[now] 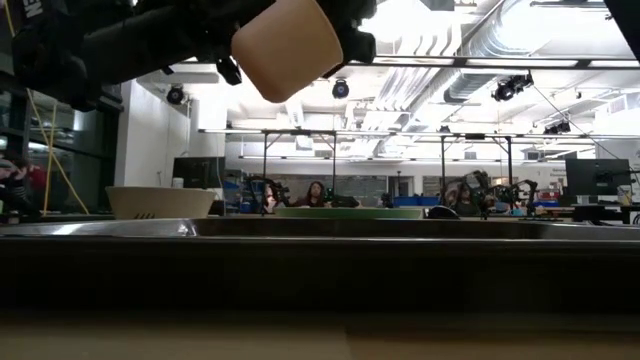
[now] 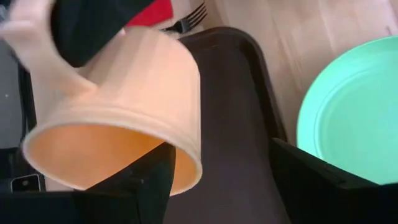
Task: Set up tray
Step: Put the white cup on the brown serving tray
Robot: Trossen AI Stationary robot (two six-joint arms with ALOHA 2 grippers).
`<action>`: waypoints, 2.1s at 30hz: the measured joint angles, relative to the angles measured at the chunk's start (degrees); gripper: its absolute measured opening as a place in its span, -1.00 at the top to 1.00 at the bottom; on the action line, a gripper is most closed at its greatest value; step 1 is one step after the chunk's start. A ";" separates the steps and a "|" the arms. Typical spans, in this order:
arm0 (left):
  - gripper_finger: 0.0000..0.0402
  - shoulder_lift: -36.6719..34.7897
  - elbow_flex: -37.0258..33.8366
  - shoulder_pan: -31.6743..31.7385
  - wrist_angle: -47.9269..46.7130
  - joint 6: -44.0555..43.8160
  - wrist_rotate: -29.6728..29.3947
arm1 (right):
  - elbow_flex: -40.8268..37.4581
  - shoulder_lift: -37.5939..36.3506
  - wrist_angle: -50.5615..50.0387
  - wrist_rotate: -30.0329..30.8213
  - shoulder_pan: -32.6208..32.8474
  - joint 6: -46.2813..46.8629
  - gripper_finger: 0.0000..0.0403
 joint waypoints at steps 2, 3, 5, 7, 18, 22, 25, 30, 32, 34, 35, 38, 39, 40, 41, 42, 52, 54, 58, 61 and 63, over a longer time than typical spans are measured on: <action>0.59 0.00 0.00 0.00 0.02 -0.07 0.59 | 0.00 0.45 0.06 -0.06 0.00 -0.38 -0.17; 0.63 0.00 0.00 0.00 0.01 -0.07 0.78 | 0.00 0.55 0.07 -0.18 0.00 -0.41 -0.17; 0.70 0.00 0.00 0.02 0.02 -0.08 1.10 | 0.00 0.58 0.04 -0.29 0.00 -0.43 -0.17; 0.71 0.00 0.00 0.00 0.02 -0.07 1.24 | 0.00 0.58 0.07 -0.05 0.02 -0.41 -0.15; 0.56 0.00 0.02 0.00 0.01 -1.60 1.46 | 0.00 0.57 0.13 1.29 0.00 -0.35 0.59; 0.68 0.00 0.02 0.02 0.00 -1.57 1.75 | 0.00 0.58 0.02 0.67 0.07 -1.06 0.93; 0.67 0.00 0.02 0.02 0.00 -1.60 1.80 | 0.00 0.58 0.02 0.68 0.07 -0.31 0.94; 0.45 0.00 0.02 0.00 0.00 -2.59 2.01 | 0.00 0.57 0.10 1.26 0.00 0.00 0.98; 0.42 0.00 0.02 -0.02 0.00 -3.35 1.95 | 0.00 0.58 -0.01 1.25 0.01 0.63 0.98; 0.42 0.00 0.02 0.00 -0.05 -3.56 1.79 | 0.00 0.58 -0.41 1.27 0.00 0.41 0.99; 0.44 0.01 0.02 0.00 -0.07 -3.56 1.75 | 0.00 0.58 -0.54 1.42 0.00 0.41 0.99; 0.48 0.02 0.02 0.00 -0.09 -3.61 1.84 | 0.00 0.58 -1.29 1.88 0.02 0.43 0.99; 0.49 0.02 0.02 0.00 -0.11 -3.80 2.01 | 0.00 0.58 -1.36 1.92 0.02 0.31 0.99; 0.50 0.02 0.02 0.00 -0.11 -3.80 2.08 | 0.00 0.58 -1.33 2.05 0.02 0.31 0.99; 0.50 0.02 0.02 0.00 -0.12 -3.80 2.08 | 0.00 0.57 -1.34 2.08 0.02 0.31 1.00; 0.51 0.02 0.02 0.00 -0.14 -3.80 2.10 | 0.00 0.58 -1.36 2.11 0.02 0.28 1.00; 0.51 0.02 0.02 0.00 -1.03 -3.82 2.17 | 0.00 0.57 -2.51 2.07 0.01 0.08 1.00; 0.51 0.02 0.02 0.00 -1.25 -3.82 2.15 | 0.00 0.56 -3.15 2.01 0.02 0.07 1.00; 0.51 0.02 0.00 0.02 -1.32 -3.82 2.01 | 0.00 0.03 -3.91 2.72 0.02 0.05 1.00; 0.51 0.02 0.00 0.02 -1.46 -3.79 1.37 | -0.04 -1.13 -4.24 3.43 -0.07 0.07 1.00; 0.51 0.02 0.00 0.02 -1.52 -3.78 0.81 | -0.04 -2.01 -4.60 3.45 -0.27 0.28 1.00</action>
